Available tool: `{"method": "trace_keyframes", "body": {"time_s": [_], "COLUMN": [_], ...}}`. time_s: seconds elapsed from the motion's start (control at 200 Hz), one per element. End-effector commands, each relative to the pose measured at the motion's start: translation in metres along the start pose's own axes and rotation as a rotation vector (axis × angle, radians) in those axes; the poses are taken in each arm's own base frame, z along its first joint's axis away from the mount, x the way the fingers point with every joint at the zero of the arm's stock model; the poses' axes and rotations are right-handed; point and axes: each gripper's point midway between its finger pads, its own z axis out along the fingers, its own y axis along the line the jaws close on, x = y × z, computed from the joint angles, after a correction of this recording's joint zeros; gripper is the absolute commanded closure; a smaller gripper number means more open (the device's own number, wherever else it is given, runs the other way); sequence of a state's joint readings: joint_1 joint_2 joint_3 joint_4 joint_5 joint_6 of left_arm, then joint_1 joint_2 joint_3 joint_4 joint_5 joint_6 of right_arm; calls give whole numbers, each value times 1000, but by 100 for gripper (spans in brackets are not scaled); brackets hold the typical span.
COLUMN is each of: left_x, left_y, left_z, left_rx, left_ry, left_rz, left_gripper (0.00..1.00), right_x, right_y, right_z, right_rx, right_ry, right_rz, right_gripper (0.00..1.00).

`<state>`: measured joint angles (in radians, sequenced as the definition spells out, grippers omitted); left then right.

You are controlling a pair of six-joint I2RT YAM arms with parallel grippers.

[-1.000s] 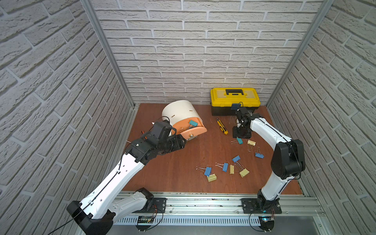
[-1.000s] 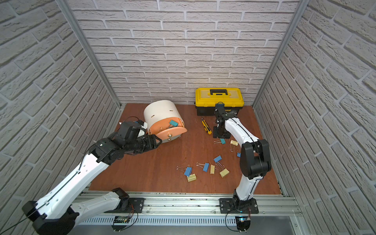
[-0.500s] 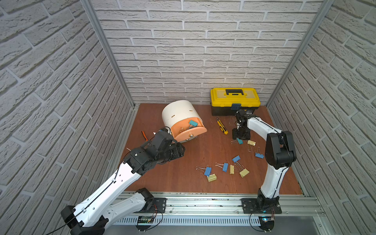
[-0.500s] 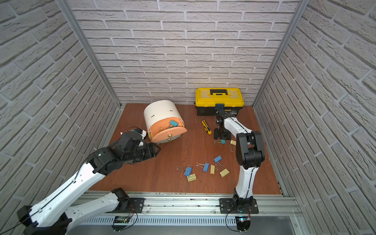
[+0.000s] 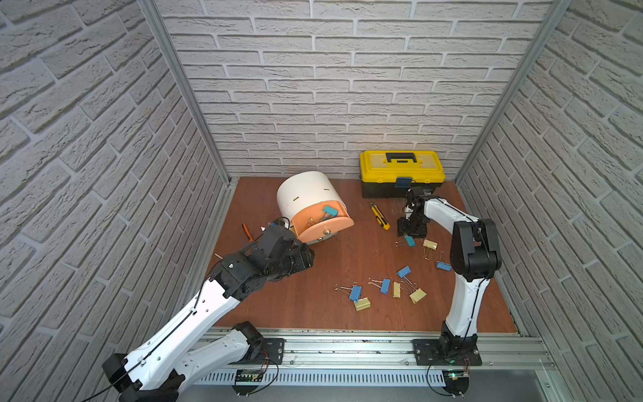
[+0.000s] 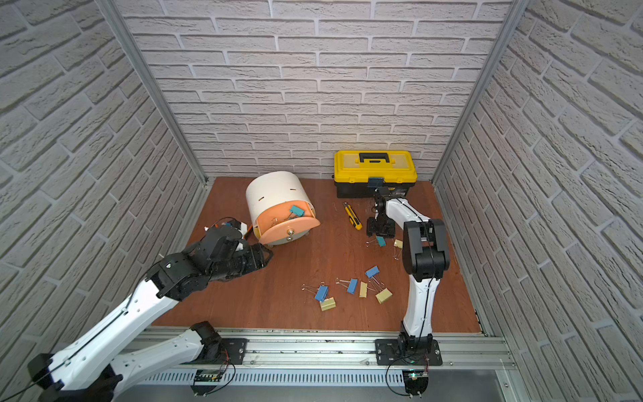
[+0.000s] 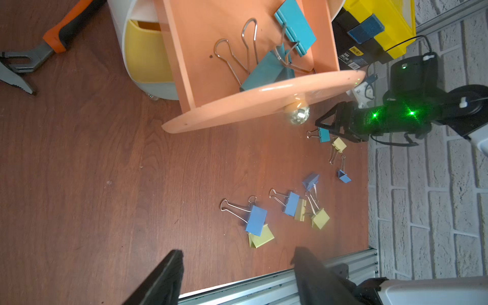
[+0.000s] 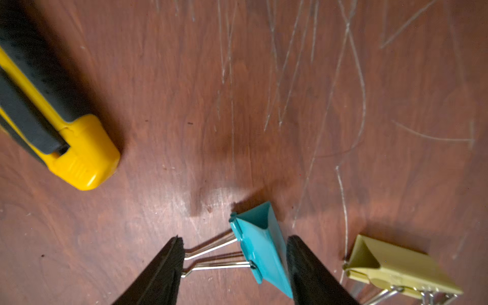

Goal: Put the binder clips in the drawer according to color
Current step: Pick up the binder clip at the center of the board.

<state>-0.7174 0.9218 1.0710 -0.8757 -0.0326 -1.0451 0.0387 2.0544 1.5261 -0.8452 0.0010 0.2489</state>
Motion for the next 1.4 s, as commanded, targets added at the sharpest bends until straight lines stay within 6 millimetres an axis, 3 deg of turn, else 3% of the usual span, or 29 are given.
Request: {"method": "trace_keyframes", "body": {"time_s": [0.0,0.63,1.36,1.395], "left_x": [-3,-8,-11,-11], "left_y": [0,1,-1,-1], "left_z": [1,2,3,3], "left_rx": [10,27,28,27], "left_ry": [-10,-18,-21,-23], "left_rz": [-9,-25,-36,-37], "left_gripper": [29,29,29,29], "right_x": [-3,31,15,17], "right_y": [7,34,26,24], "right_z": [-1,-13,-14,-3], "right_rx": [-35,-100,-34,-16], "right_ry": [-3,-11,-32,-4], "right_rz": [-5,-21,111,115], "right_gripper": [35,39,52,53]}}
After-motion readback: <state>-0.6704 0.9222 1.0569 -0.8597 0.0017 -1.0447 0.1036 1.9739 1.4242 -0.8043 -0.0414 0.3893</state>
